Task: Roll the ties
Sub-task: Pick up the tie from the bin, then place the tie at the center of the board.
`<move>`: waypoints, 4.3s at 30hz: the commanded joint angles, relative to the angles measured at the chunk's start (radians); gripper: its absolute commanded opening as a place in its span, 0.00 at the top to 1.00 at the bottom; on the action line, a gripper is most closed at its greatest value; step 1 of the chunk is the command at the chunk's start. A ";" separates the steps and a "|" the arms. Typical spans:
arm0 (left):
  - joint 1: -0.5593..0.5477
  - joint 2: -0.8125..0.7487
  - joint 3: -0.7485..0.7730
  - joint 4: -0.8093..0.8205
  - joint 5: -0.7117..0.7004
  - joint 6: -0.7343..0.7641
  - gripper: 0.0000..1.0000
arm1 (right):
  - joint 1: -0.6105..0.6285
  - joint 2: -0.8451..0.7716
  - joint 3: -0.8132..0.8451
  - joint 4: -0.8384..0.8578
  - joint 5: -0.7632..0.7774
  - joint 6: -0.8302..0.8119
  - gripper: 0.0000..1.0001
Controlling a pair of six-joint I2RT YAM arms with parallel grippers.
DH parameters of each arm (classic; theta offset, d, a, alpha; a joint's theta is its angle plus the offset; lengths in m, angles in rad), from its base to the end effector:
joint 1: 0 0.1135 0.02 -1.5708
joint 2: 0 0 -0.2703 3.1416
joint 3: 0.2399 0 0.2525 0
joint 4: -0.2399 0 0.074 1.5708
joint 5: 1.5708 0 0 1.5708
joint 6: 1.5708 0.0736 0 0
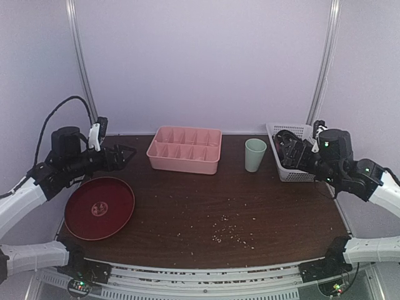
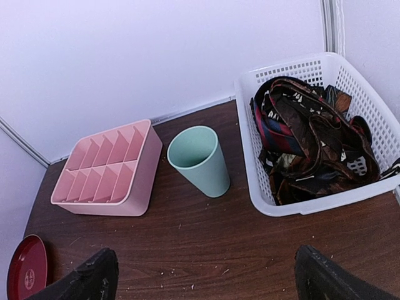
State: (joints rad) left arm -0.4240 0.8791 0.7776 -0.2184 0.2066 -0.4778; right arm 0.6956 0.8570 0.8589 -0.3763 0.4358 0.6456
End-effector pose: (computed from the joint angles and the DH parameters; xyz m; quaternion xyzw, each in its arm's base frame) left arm 0.2092 -0.1110 0.3106 0.0387 0.8077 -0.3290 0.4877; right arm 0.1882 0.1166 0.3268 0.1015 0.8096 0.2017 0.5418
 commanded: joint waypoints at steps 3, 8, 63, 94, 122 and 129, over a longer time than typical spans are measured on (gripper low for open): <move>0.011 -0.028 0.052 -0.072 -0.029 0.060 0.02 | 0.002 0.042 0.005 0.035 0.146 -0.086 0.00; 0.010 -0.060 0.025 -0.092 0.053 0.148 0.04 | -0.052 0.146 0.066 0.015 0.209 -0.156 0.00; 0.011 -0.150 -0.074 -0.102 0.001 0.242 0.05 | -0.342 0.383 0.246 0.384 0.261 -0.260 1.00; 0.010 -0.178 0.034 -0.067 -0.001 0.110 0.20 | 0.142 0.196 0.562 0.405 -0.911 0.043 1.00; -0.225 0.035 -0.062 -0.111 -0.069 0.075 0.32 | 0.071 0.214 0.032 -0.128 -0.021 -0.140 0.92; -0.477 0.201 -0.074 -0.077 -0.182 0.010 0.39 | 0.052 0.371 0.171 -0.362 0.160 0.073 0.58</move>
State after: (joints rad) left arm -0.7902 1.0264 0.7181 -0.3393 0.1200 -0.4229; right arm 0.7525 1.1835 0.9356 -0.5812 0.4629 0.5861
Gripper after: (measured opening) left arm 0.612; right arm 0.361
